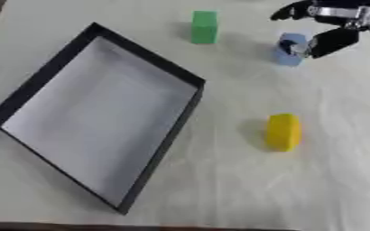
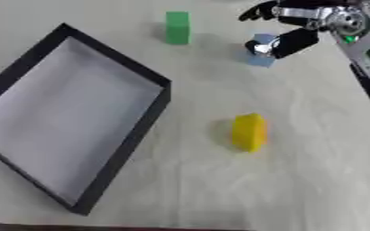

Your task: Pick up objects on the table and place them in the box.

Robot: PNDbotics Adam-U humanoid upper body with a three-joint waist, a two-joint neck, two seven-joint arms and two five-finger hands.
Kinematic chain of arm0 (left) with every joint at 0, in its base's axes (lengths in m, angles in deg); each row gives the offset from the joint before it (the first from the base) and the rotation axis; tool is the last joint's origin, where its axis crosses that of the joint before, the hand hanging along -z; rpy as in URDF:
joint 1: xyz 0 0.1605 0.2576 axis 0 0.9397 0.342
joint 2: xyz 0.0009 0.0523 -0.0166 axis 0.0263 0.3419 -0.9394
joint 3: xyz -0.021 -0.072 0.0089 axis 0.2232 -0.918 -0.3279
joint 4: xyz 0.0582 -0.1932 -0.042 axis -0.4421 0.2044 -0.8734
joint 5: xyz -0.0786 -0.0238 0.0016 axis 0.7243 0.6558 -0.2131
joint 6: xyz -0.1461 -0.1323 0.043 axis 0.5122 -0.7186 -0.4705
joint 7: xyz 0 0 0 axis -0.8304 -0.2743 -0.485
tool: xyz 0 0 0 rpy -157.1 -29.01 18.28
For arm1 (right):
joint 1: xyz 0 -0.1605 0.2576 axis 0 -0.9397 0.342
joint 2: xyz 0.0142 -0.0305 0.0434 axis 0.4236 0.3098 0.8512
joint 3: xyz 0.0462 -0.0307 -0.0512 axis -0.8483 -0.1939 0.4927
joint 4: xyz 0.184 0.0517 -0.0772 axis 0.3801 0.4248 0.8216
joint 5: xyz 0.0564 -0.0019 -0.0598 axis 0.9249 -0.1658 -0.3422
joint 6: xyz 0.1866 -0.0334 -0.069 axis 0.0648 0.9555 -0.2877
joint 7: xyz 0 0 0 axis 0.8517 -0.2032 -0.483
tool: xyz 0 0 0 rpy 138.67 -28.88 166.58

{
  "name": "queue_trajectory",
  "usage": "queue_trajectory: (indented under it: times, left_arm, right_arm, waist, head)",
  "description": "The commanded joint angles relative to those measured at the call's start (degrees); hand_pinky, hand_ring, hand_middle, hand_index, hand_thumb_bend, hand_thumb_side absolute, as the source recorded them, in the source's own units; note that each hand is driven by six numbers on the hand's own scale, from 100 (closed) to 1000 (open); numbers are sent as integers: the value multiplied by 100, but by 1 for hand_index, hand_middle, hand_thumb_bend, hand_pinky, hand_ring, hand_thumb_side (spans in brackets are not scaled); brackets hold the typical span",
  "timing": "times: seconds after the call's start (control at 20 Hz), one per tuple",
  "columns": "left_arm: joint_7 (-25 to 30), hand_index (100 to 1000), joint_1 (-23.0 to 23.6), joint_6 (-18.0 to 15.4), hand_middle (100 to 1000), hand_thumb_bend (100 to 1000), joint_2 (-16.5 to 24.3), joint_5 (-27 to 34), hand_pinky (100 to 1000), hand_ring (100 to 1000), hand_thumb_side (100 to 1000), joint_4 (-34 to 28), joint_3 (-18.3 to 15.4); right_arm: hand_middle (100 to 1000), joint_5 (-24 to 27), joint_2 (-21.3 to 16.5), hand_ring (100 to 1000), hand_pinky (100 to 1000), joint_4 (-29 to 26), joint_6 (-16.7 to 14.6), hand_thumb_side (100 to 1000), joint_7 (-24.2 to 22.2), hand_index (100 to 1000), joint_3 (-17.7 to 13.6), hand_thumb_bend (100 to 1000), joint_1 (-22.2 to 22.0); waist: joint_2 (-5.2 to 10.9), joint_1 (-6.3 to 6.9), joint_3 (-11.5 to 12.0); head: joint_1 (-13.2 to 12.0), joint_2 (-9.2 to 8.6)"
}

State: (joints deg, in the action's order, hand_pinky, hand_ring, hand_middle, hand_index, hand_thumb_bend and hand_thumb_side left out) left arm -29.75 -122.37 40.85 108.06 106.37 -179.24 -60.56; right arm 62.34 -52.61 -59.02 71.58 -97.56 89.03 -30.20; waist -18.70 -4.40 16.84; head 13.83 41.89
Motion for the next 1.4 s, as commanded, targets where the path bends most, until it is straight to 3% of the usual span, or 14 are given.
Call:
queue_trajectory:
  times: [0.05, 0.55, 1.4]
  left_arm:
    - [15, 854, -99, 2, 833, 312, 123, 14, 855, 769, 616, -84, -1]
    - [28, 853, -104, 16, 831, 304, 123, 27, 855, 766, 625, -69, 14]
    - [68, 850, -80, 34, 828, 289, 121, 49, 857, 763, 636, -43, 37]
  right_arm:
    - [956, -82, -218, 1000, 1000, 12, -28, 528, 111, 961, -137, 176, 52]
    - [941, -482, -273, 1000, 1000, 198, -33, 587, 706, 959, -202, 297, 52]
    - [937, -1065, -438, 1000, 1000, 415, -243, 697, 870, 959, -288, 330, -61]
  waist:
    - [10, -40, 10]
    - [-80, -30, 81]
    - [-168, -2, 121]
  head:
    - [37, -105]
    - [114, -190]
    - [211, -293]
